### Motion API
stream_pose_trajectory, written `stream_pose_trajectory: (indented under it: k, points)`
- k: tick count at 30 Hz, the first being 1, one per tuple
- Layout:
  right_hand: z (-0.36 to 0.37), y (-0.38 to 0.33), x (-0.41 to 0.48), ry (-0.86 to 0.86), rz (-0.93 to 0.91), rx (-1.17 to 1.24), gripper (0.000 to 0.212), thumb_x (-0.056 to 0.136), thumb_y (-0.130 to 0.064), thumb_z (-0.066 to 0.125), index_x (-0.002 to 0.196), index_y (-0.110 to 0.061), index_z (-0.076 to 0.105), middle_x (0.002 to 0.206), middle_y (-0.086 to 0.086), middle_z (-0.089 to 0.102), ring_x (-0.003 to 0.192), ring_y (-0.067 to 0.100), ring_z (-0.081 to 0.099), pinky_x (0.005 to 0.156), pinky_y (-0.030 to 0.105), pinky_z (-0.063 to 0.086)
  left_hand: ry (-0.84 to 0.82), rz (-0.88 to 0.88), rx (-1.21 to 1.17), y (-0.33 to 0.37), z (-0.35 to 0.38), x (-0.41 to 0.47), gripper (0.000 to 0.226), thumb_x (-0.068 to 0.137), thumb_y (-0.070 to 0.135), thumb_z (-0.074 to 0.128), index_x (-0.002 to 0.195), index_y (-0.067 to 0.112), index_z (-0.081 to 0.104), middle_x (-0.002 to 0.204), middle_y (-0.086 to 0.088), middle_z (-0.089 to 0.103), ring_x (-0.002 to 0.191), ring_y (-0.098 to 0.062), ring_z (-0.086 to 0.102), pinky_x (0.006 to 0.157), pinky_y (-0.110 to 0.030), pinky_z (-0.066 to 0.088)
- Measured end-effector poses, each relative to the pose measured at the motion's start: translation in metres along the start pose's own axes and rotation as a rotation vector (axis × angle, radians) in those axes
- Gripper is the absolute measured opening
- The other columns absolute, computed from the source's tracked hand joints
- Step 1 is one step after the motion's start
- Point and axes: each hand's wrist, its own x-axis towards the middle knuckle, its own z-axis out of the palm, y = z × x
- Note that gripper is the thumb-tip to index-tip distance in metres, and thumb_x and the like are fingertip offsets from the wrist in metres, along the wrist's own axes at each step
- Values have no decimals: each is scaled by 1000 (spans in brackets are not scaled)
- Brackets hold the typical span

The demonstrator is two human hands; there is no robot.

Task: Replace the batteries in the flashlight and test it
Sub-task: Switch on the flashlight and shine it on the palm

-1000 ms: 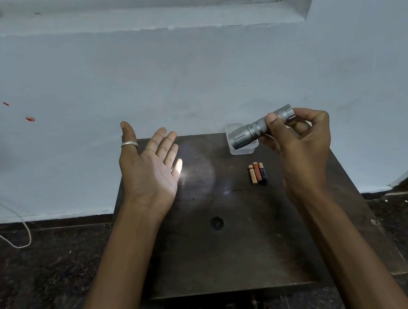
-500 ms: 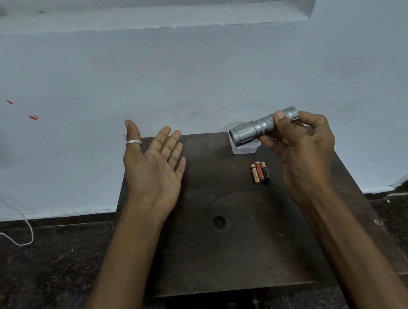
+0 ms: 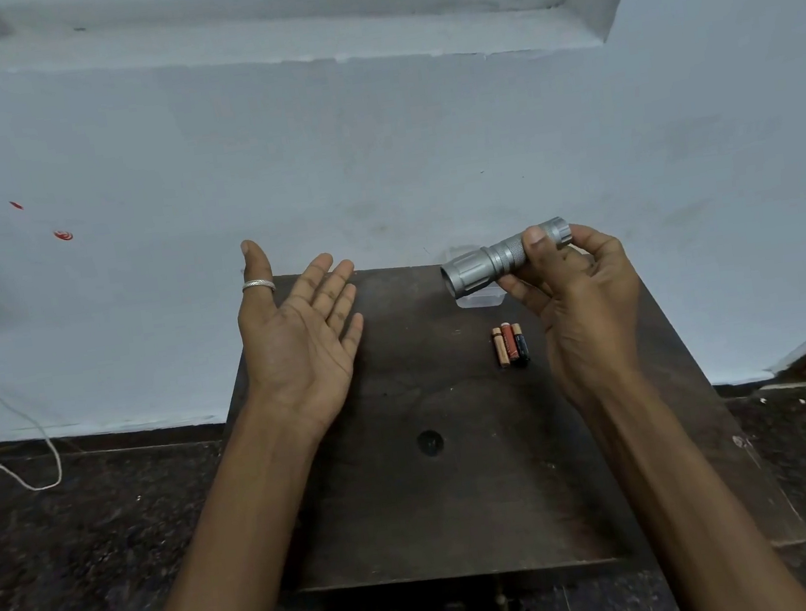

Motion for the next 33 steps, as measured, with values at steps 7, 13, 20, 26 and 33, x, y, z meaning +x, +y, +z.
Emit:
stream_pose_trajectory:
  k: [7,13,20,26,33]
  points:
    - [4,6,-1,-8,9,-52,24,93,-9,71,106,-10,51,74,-4,73,80,21,75,72,35,62,-3,-7,-4,-2,2,2,90,83,81,36,145,17,47,146,-2,54,141,-16,41,120,-40,23]
    - [9,15,-3,-3,56,-68,25,91,-7,72,105,-7,51,88,11,68,79,19,75,70,36,62,-3,-18,-7,-4,6,3,89,83,81,37,145,17,48,144,-1,56,140,-16,42,120,-41,24]
    - [7,17,-2,6,81,-40,23,90,-7,73,103,-8,54,82,7,71,77,19,75,70,36,61,3,-24,-14,-2,4,3,89,83,81,39,144,17,49,144,-2,56,139,-17,43,119,-41,24]
    - [3,10,1,-25,111,23,37,89,-8,74,116,-11,50,77,-1,74,80,22,75,70,36,62,18,-22,-46,0,4,4,87,84,78,41,144,16,48,146,-4,53,143,-19,37,121,-42,20]
    - [4,5,3,37,45,79,31,88,-2,74,112,-6,54,98,12,68,90,21,74,80,37,61,24,-14,7,-1,3,4,89,85,80,33,147,17,44,147,-2,53,142,-16,39,121,-40,21]
